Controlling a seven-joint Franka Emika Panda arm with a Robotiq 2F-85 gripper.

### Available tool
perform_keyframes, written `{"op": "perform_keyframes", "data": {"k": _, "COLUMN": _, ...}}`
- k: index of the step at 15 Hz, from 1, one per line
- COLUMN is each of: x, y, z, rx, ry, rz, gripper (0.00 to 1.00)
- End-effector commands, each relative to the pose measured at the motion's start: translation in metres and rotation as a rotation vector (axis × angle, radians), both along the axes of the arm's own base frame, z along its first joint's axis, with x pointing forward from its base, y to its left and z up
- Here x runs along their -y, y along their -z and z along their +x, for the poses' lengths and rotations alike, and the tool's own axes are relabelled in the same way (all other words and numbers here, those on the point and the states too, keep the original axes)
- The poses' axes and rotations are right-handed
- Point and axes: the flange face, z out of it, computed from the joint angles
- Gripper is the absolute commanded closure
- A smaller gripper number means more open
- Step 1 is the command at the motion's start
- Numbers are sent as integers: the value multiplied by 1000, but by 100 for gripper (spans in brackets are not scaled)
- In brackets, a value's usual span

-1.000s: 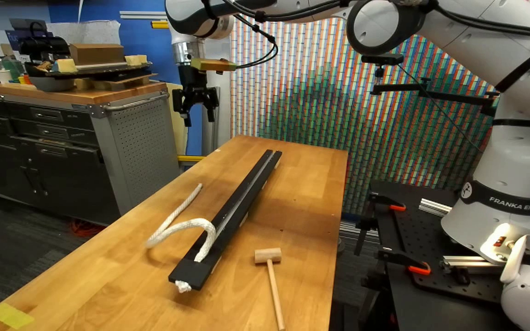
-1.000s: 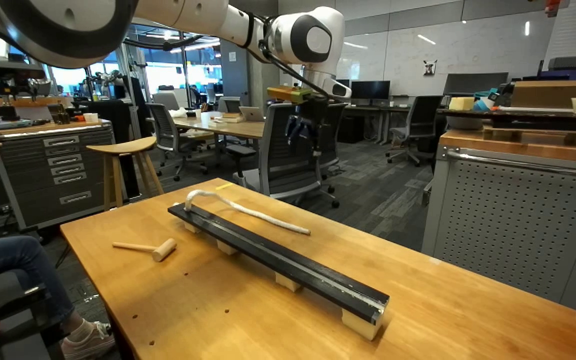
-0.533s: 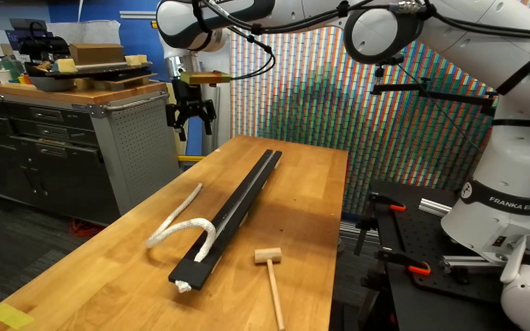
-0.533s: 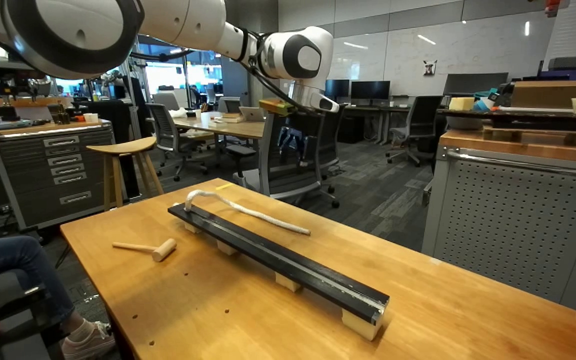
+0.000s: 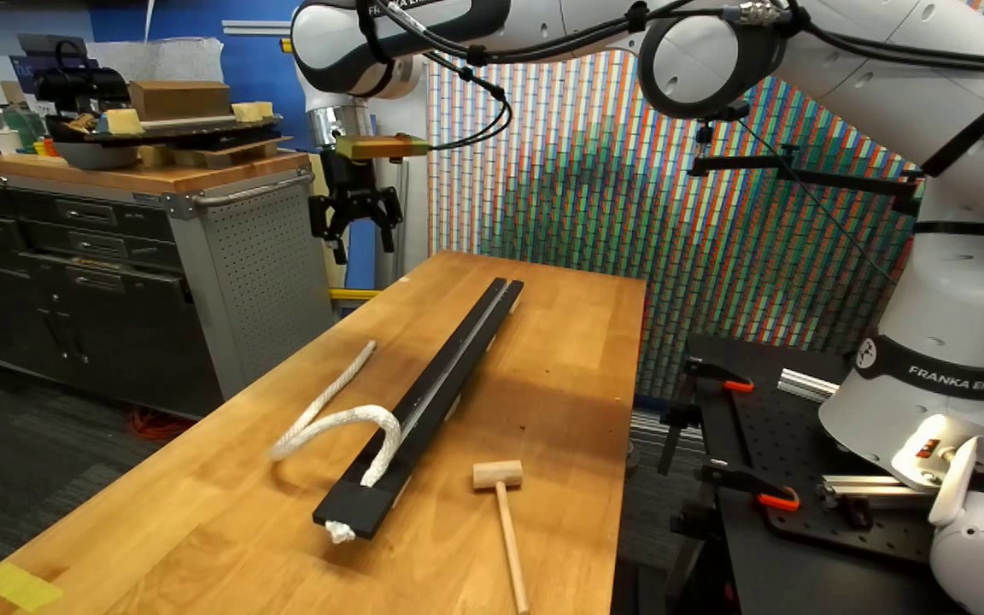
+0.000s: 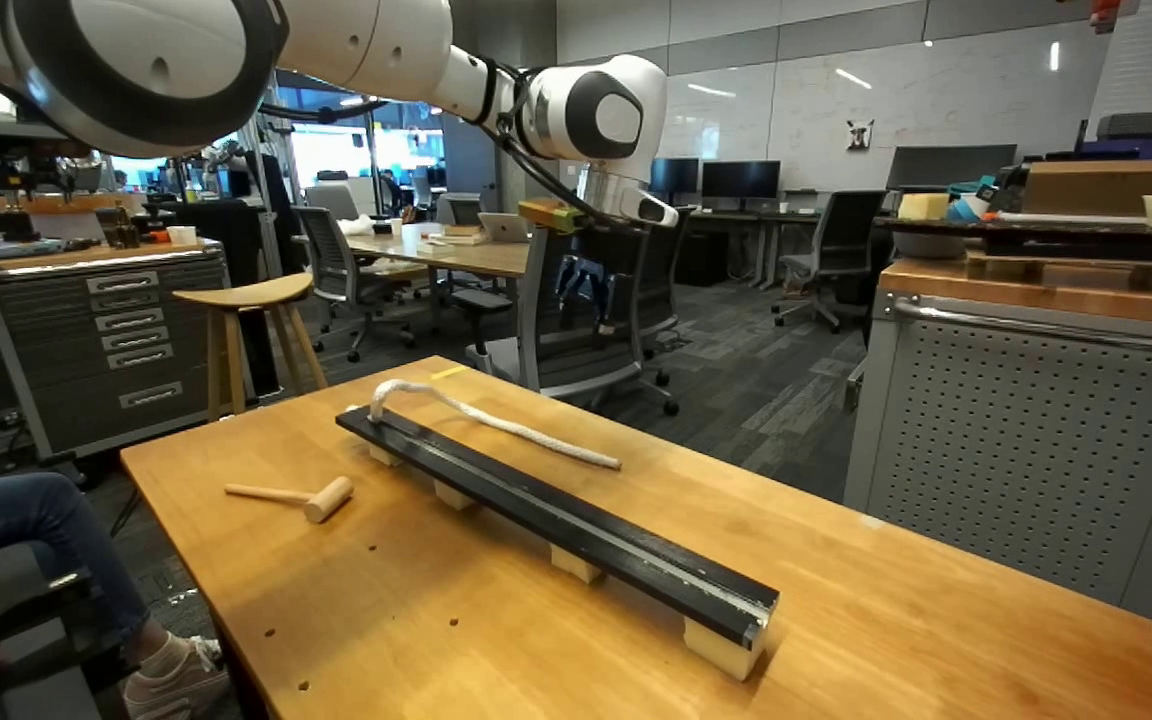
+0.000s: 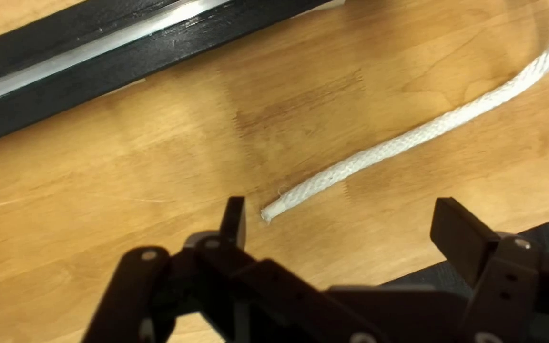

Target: Align the rope with the black object.

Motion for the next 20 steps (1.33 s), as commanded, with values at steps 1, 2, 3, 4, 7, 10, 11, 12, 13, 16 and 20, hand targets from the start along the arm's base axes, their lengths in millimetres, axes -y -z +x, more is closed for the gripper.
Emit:
{"op": "perform_keyframes", "data": {"k": 1, "x": 6, "y": 3, "z": 6, "rx": 32, "ry": 178, "rz": -4, "gripper": 0}}
{"op": "perform_keyframes", "data": {"k": 2, "x": 7, "y": 5, "z": 9, "rx": 48, "ry": 223, "rz": -12, "gripper": 0}}
{"op": "perform_keyframes", "data": {"k": 3, "x": 7, "y": 10, "z": 11, "rx": 64, "ry": 270, "rz": -23, "gripper": 0}}
{"op": "perform_keyframes", "data": {"k": 4, "x": 7, "y": 16, "z": 14, "rx": 84, "ry": 315, "rz": -37, "gripper": 0}}
{"op": "perform_keyframes", "data": {"k": 7, "x": 4, "y": 36, "z": 18, "rx": 109, "ry": 459, "rz": -92, "gripper": 0}}
{"op": "perform_keyframes", "data": {"k": 10, "x": 1, "y": 59, "z": 13, "rx": 80, "ry": 600, "rz": -158, "gripper": 0}}
{"op": "perform_keyframes", "data": {"k": 11, "x": -1, "y": 66, "z": 10, "rx": 52, "ry": 634, "rz": -180, "gripper": 0}}
{"op": "perform_keyframes", "data": {"k": 12, "x": -4, "y": 73, "z": 6, "rx": 27, "ry": 661, "rz": -195, "gripper": 0}}
{"op": "perform_keyframes", "data": {"k": 13, "x": -7, "y": 80, "z": 3, "rx": 0, "ry": 675, "rz": -199, "gripper": 0}}
{"op": "perform_keyframes", "data": {"k": 16, "x": -15, "y": 102, "z": -1, "rx": -44, "ry": 707, "rz": -190, "gripper": 0}}
{"op": "perform_keyframes", "data": {"k": 20, "x": -8, "y": 134, "z": -1, "rx": -32, "ry": 749, "rz": -175, "gripper": 0}}
